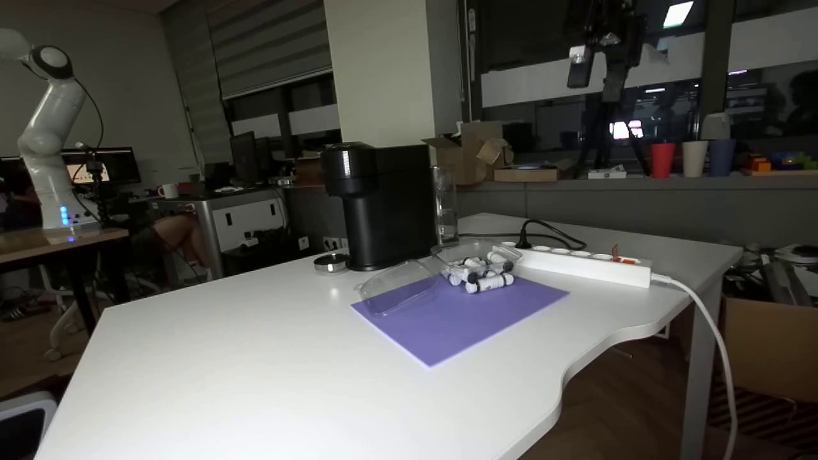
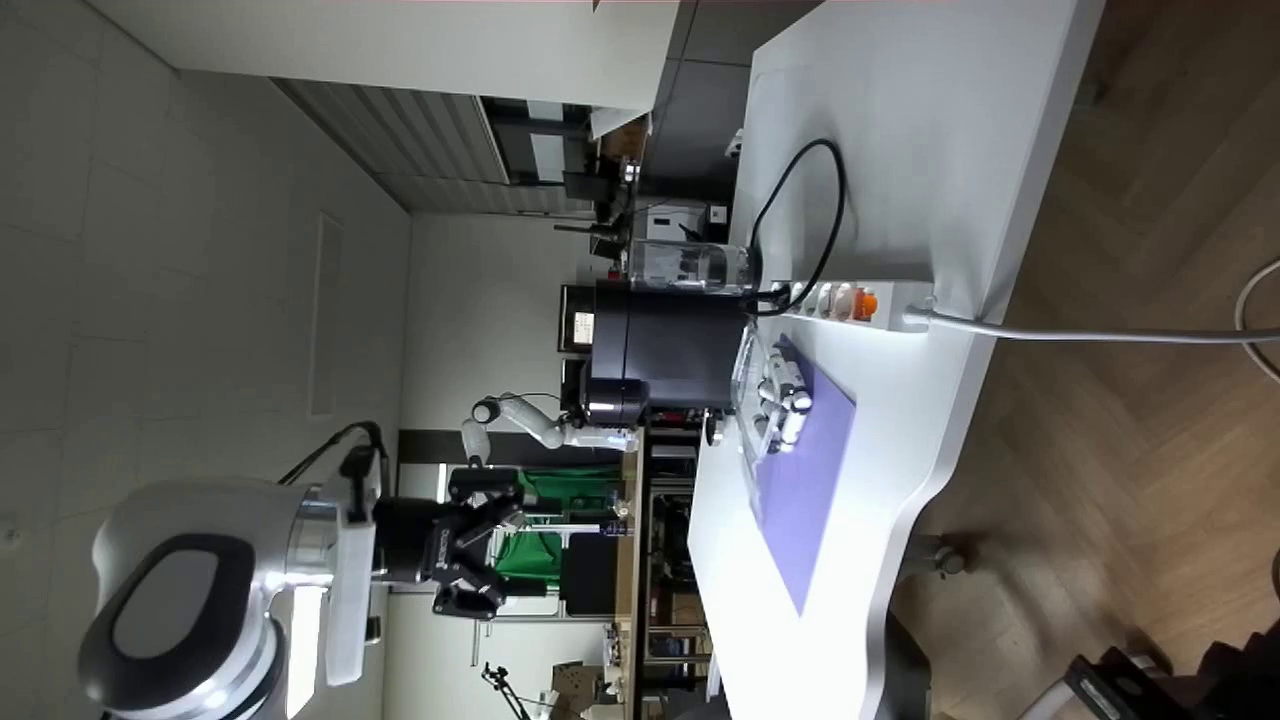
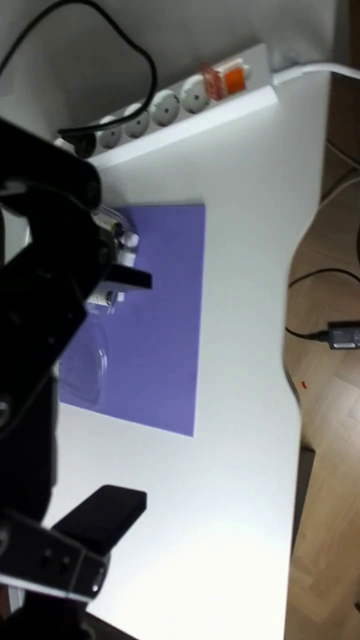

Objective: Place a bottle on the purple mat

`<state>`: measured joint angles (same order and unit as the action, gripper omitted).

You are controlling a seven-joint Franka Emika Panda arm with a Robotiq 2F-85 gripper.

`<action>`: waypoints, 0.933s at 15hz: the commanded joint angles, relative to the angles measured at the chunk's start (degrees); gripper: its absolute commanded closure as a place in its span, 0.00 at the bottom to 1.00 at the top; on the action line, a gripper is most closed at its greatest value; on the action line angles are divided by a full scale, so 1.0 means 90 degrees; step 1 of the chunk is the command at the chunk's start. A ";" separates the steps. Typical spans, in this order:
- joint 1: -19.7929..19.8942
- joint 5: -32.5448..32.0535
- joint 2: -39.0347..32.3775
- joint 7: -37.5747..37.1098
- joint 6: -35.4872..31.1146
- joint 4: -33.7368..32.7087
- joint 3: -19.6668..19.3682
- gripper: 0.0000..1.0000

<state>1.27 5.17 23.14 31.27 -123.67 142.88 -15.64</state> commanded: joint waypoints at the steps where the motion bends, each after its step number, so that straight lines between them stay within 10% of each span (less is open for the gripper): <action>1: -0.0042 -0.0002 -0.1632 0.0608 -0.0754 -0.1114 -0.0048 0.00; 7: 0.0294 0.0106 -0.3783 -0.0140 -0.0321 -0.3220 0.0526 0.00; 8: 0.0390 0.0022 -0.3151 0.0276 -0.0951 -0.2318 0.0612 0.00; 14: 0.0509 -0.0013 -0.3817 -0.0025 -0.0509 -0.3104 0.0764 0.00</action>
<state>3.18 5.79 -11.33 31.57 -128.31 115.00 -11.57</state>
